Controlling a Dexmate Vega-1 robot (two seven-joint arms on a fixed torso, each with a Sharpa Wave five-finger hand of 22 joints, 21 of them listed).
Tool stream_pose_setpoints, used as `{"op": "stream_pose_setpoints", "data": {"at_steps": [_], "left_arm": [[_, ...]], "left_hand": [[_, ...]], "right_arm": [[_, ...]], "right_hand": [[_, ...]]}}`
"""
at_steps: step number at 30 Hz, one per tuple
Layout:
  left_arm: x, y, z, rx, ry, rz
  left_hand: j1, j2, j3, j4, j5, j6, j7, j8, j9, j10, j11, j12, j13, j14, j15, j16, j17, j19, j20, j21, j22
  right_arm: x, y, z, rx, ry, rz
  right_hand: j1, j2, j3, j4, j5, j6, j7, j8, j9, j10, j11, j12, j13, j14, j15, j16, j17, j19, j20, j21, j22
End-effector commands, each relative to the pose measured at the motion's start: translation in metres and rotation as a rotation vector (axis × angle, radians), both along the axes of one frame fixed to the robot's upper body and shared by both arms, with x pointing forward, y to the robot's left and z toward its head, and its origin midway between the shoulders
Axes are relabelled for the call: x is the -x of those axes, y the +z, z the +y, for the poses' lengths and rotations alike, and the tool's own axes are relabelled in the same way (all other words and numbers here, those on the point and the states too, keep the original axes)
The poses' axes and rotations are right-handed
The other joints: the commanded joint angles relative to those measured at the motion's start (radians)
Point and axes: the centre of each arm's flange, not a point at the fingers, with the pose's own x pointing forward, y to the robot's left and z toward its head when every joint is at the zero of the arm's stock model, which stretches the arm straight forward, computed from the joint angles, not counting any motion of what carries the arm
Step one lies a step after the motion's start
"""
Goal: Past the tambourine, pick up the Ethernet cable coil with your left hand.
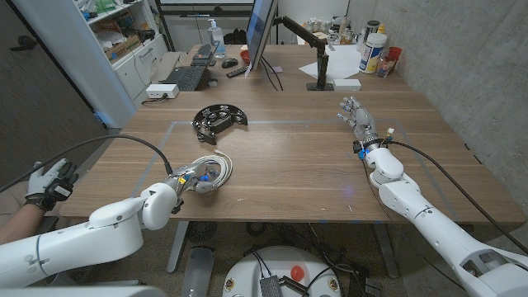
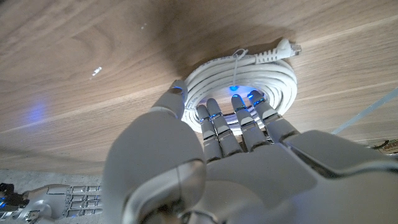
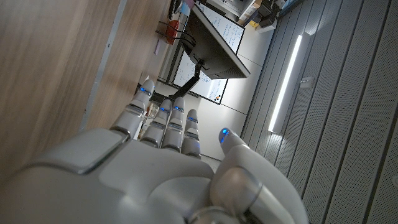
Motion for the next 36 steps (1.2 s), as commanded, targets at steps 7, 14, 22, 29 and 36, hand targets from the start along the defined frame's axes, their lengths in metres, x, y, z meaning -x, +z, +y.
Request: {"op": "stream_pose_setpoints", "data": {"at_steps": [7, 14, 22, 29, 36], "left_arm": [[-0.0022, -0.0035, -0.0070, -0.028, 0.001, 0.000], [-0.0014, -0.0030, -0.0048, 0.002, -0.014, -0.004], [-0.0010, -0.0043, -0.0050, -0.020, -0.002, -0.002], [-0.0025, -0.0062, -0.0063, -0.025, 0.000, 0.003], [-0.0025, -0.0064, -0.0065, -0.028, -0.003, -0.002]], "left_hand": [[-0.006, -0.002, -0.005, 0.001, -0.004, 0.004, -0.003, 0.006, 0.002, 0.006, -0.002, 0.005, 0.003, 0.013, -0.100, 0.008, 0.004, 0.011, 0.002, 0.004, 0.006], [-0.004, -0.002, -0.007, -0.001, -0.003, 0.010, 0.001, 0.009, 0.001, 0.010, -0.002, 0.007, 0.004, 0.014, -0.100, 0.008, 0.005, 0.011, 0.002, 0.005, 0.006], [-0.001, -0.002, -0.008, -0.003, -0.002, 0.013, -0.003, 0.012, -0.001, 0.013, -0.001, 0.009, 0.006, 0.018, -0.102, 0.009, 0.007, 0.013, 0.001, 0.006, 0.006], [0.006, 0.004, -0.008, -0.004, -0.001, 0.026, -0.009, 0.018, -0.003, 0.021, -0.006, 0.013, 0.007, 0.034, -0.104, 0.016, 0.011, 0.017, -0.001, 0.007, 0.006], [0.045, 0.012, -0.003, -0.019, 0.000, 0.036, -0.010, 0.027, -0.003, 0.041, -0.016, 0.022, 0.010, 0.060, -0.117, 0.030, 0.019, 0.032, -0.009, 0.014, 0.007]], "right_arm": [[-0.0003, -0.0003, 0.0004, 0.001, 0.002, 0.000], [-0.0002, -0.0003, 0.0004, 0.001, 0.001, -0.001], [-0.0001, -0.0004, 0.0002, -0.001, 0.000, 0.002], [0.0000, -0.0004, 0.0001, 0.001, 0.001, 0.000], [0.0000, -0.0004, 0.0002, -0.001, 0.000, 0.002]], "right_hand": [[0.010, 0.000, 0.000, -0.003, 0.001, 0.004, 0.000, 0.005, -0.001, -0.001, 0.000, 0.008, 0.001, -0.001, -0.010, 0.007, -0.001, 0.004, -0.001, 0.001, 0.002], [0.010, -0.001, 0.000, -0.003, 0.001, 0.004, -0.001, 0.005, -0.001, -0.001, 0.000, 0.008, 0.001, -0.002, -0.011, 0.007, -0.001, 0.004, -0.002, 0.001, 0.002], [0.011, -0.001, 0.001, -0.003, 0.001, 0.004, -0.001, 0.005, -0.001, -0.001, -0.003, 0.008, 0.001, -0.002, -0.011, 0.007, -0.001, 0.004, -0.001, 0.001, 0.002], [0.010, -0.001, 0.001, -0.003, 0.001, 0.003, -0.001, 0.005, -0.001, -0.003, -0.003, 0.007, 0.001, -0.001, -0.011, 0.007, -0.001, 0.004, -0.001, 0.001, 0.002], [0.010, -0.001, 0.001, -0.003, 0.001, 0.004, 0.000, 0.005, -0.001, -0.002, -0.002, 0.008, 0.001, -0.002, -0.012, 0.007, -0.002, 0.004, -0.002, 0.001, 0.002]]}}
